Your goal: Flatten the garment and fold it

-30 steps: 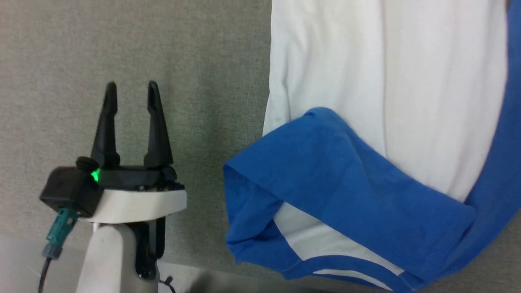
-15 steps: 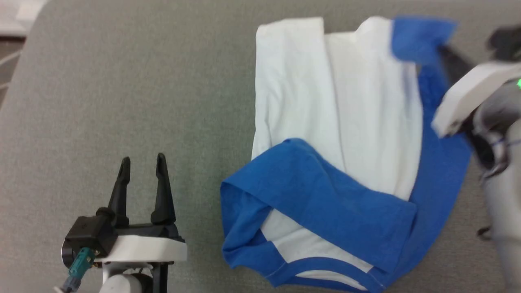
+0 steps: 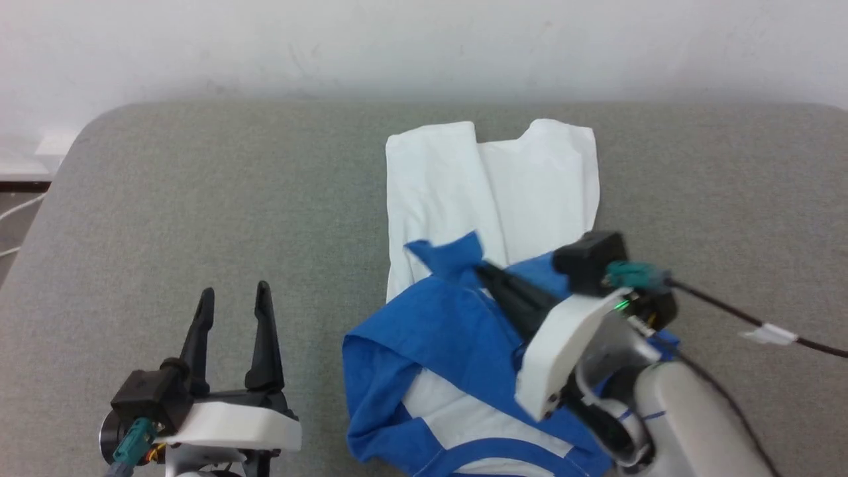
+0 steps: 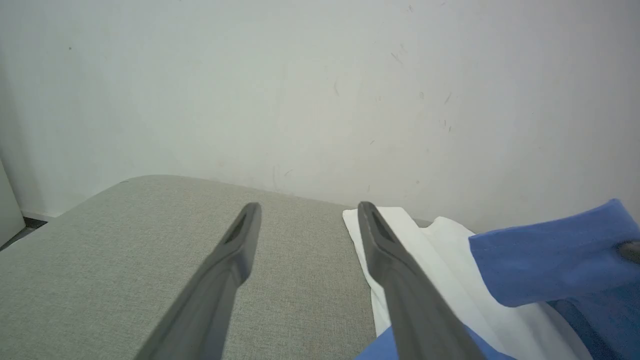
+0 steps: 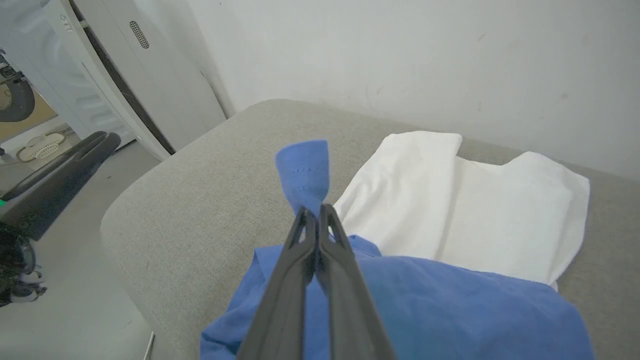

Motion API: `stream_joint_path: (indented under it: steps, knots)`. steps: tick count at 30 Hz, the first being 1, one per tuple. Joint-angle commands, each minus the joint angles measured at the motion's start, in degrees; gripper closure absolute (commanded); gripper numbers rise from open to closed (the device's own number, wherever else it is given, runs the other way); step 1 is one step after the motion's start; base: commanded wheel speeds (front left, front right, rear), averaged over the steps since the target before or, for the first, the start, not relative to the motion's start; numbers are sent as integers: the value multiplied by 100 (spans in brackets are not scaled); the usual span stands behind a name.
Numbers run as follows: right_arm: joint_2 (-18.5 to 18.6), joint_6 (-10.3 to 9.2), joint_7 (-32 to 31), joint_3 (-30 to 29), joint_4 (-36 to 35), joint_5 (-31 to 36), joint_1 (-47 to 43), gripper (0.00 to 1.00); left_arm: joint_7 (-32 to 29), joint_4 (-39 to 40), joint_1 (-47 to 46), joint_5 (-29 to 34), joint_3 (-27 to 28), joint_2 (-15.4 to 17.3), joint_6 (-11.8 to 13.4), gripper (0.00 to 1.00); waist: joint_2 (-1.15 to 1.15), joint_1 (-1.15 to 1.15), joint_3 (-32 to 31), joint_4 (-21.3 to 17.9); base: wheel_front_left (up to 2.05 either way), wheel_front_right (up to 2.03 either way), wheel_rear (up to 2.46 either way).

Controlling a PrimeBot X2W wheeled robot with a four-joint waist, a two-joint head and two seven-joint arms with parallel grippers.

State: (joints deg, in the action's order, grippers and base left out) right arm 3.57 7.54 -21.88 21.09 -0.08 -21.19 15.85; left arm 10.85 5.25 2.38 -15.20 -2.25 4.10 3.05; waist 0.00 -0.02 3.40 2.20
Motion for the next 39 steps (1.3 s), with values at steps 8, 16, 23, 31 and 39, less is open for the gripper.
stream_joint_path:
  steps: [8,16,23,31,39]
  knots:
    - [-66,-5,722,1020,1078,-775,335,100,-23,-121,-153,-73,-157,21,-41,0,0,2,296,198,0,0,0]
    - [-68,-5,1694,1683,2424,-1207,918,100,104,-390,-362,-115,-317,-16,-56,0,0,2,581,387,0,0,0]
    - [-68,-5,2117,2246,3065,-1444,1173,0,199,-646,-388,-160,-338,-20,-29,0,0,2,490,401,0,0,0]
    - [-68,-5,3180,2120,2732,-1013,1128,0,179,-782,-153,-194,-204,85,93,0,0,2,34,153,0,0,0]
    - [-2,-5,3555,334,1941,192,353,0,190,-655,6,-247,-89,94,256,0,0,2,-155,-117,0,0,0]
